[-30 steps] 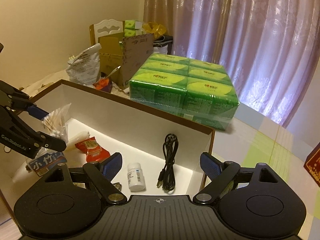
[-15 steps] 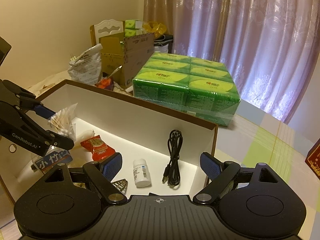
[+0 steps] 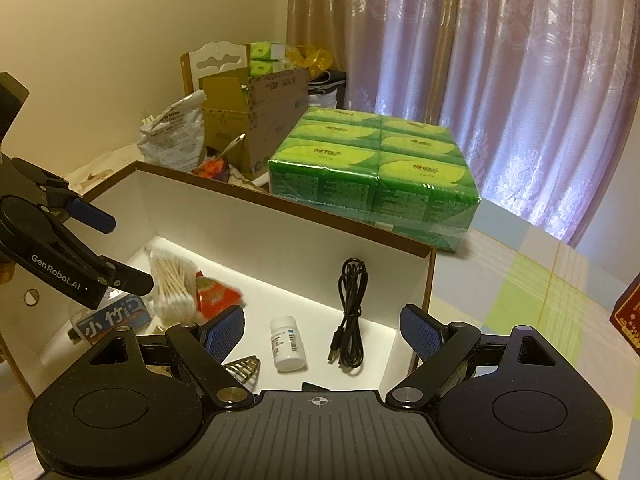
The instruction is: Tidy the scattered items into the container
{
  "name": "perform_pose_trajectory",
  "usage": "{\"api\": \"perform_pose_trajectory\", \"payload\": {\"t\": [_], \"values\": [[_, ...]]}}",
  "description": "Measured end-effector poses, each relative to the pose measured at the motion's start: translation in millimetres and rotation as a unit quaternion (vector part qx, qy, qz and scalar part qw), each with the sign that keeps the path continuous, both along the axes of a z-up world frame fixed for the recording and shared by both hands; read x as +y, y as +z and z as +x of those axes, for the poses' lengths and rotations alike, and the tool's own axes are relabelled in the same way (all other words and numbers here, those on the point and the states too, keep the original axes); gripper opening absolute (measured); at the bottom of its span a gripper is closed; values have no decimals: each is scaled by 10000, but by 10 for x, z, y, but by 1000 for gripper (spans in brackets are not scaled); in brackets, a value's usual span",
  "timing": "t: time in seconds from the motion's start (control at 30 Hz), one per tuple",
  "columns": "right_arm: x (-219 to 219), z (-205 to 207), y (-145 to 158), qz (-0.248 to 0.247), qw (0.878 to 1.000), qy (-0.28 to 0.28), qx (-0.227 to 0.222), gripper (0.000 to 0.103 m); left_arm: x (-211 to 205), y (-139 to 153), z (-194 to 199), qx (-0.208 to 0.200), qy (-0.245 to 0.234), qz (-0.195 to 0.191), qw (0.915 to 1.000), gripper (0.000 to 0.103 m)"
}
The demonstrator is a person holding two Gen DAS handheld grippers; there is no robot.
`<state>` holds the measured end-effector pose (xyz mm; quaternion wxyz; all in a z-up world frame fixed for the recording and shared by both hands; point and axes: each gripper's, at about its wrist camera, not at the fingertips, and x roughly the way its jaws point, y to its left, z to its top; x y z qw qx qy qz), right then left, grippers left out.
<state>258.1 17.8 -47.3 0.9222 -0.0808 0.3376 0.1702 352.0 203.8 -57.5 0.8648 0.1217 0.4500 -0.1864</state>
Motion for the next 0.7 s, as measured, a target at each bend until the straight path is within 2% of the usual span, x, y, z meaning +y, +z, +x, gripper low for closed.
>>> {"api": "perform_pose_trajectory", "payload": {"t": [0.43, 0.7], "values": [[21, -205, 73, 121, 9999, -27, 52, 90, 87, 195, -202, -144, 252, -29, 9996, 97], [44, -431, 188, 196, 9997, -122, 57, 90, 118, 360, -465, -236, 433, -77, 9988, 100]]}}
